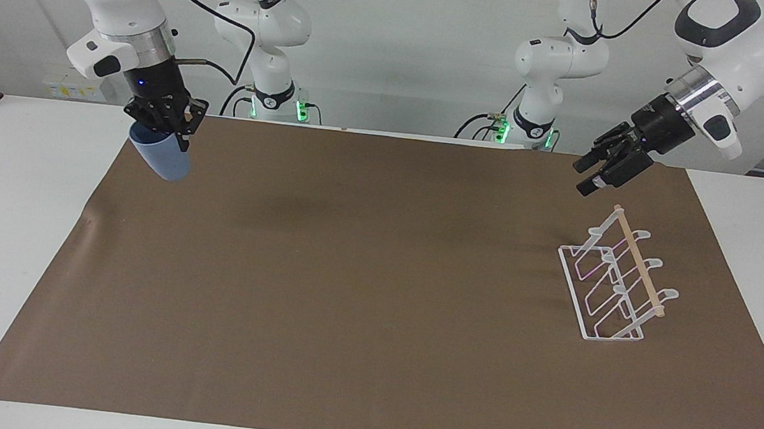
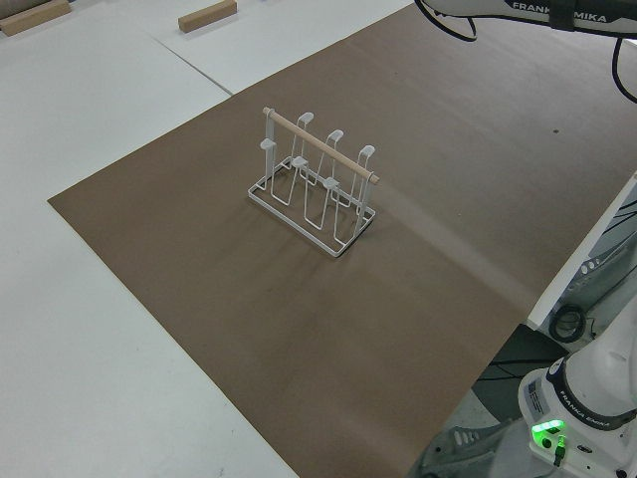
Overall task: Hang cup on cup holder
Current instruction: 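Lift the cup with the right gripper while the left gripper rises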
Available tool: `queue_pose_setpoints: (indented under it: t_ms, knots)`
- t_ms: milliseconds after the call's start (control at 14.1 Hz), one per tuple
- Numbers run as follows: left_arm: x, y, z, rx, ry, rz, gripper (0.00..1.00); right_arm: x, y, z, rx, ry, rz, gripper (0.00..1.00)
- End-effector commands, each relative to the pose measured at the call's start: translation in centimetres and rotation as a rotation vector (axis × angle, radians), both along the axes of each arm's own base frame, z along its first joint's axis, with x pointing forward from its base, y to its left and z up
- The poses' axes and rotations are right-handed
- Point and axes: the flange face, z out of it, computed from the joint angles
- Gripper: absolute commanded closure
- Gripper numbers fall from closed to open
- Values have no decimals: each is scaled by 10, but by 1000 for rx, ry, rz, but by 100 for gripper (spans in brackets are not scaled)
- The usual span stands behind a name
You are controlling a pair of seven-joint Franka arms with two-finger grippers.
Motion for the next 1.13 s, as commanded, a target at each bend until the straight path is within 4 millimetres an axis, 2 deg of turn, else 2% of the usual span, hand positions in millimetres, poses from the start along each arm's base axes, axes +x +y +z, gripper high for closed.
queue_pose_setpoints:
  t_ms: [0,142,354,567,850,1063]
  knots:
    - [-11,-2,4,-75,36,38,0,-6,-2,1,13,10,12,100]
    - [-12,-4,6,-80,40,39,0,-5,1,0,19,10,16,100]
    - [-16,-16,6,-72,51,4,0,-8,9,-5,51,14,40,100]
    - [-16,-18,6,-84,93,43,0,-8,31,-5,163,5,53,100]
    - [-19,-29,6,-96,167,97,0,-13,96,0,239,-7,136,100]
    - [-20,-38,5,-107,188,102,0,-24,153,5,276,8,101,100]
